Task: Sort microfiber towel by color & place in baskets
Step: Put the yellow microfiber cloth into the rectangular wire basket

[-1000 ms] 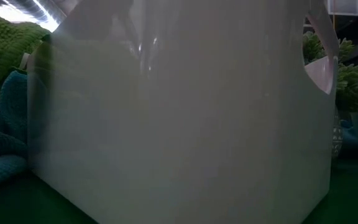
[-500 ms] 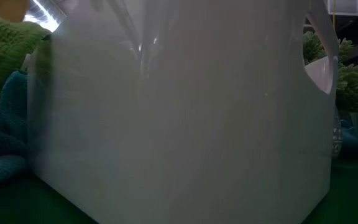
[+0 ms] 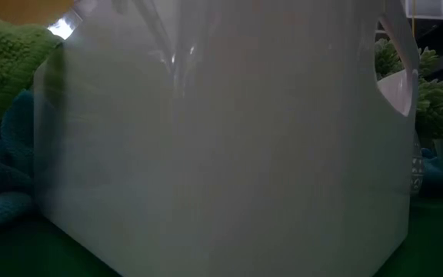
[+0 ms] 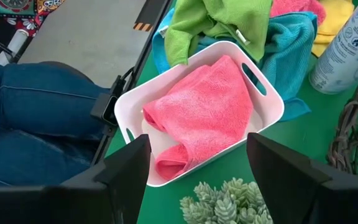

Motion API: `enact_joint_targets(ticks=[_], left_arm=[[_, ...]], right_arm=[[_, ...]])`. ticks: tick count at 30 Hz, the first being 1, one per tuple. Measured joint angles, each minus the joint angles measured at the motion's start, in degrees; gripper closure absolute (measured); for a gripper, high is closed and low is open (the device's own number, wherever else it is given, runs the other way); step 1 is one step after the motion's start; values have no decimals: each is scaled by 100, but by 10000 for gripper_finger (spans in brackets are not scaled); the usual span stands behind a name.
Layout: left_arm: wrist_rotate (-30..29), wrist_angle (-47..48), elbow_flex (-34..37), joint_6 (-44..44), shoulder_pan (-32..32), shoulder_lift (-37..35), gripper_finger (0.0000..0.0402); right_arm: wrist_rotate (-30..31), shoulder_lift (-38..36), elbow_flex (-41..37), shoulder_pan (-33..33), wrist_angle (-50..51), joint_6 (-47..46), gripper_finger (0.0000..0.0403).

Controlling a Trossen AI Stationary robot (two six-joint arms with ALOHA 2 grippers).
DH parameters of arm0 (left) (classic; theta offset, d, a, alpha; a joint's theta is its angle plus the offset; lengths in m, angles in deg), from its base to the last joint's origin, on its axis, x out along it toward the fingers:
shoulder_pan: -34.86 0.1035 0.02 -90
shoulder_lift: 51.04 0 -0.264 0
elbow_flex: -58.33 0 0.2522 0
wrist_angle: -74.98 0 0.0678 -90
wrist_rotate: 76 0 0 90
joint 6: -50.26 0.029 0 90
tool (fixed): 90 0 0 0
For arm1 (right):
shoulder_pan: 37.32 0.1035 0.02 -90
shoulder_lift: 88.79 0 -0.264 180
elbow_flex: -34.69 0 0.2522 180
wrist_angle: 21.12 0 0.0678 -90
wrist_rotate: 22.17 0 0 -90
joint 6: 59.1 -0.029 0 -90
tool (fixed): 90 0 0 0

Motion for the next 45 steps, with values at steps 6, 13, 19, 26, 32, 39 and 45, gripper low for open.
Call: enact_joint_targets(ticks=[6,13,19,26,32,39,45], left_arm=[[-945,0,0,250,11,0,401],[-1887,0,-20,305,17,-73,401],[-2524,1,-361,595,75,-280,401],[-2690,5,-1272,1605,383,-456,401],[-2698,-10,-2391,2583,642,-472,401],[-2824,-144,-3566,3581,978,-501,401],[-2980,-785,-3470,4371,1434,-1015,401]], right_arm=[[0,2,0,0,0,-2,139],[0,2,0,0,0,-17,139],[0,4,-2,0,-2,-21,139],[-4,4,-2,0,-4,-21,139],[-7,7,-2,0,-4,-21,139],[-11,7,-2,0,-4,-21,139],[-13,7,-4,0,9,-21,139]])
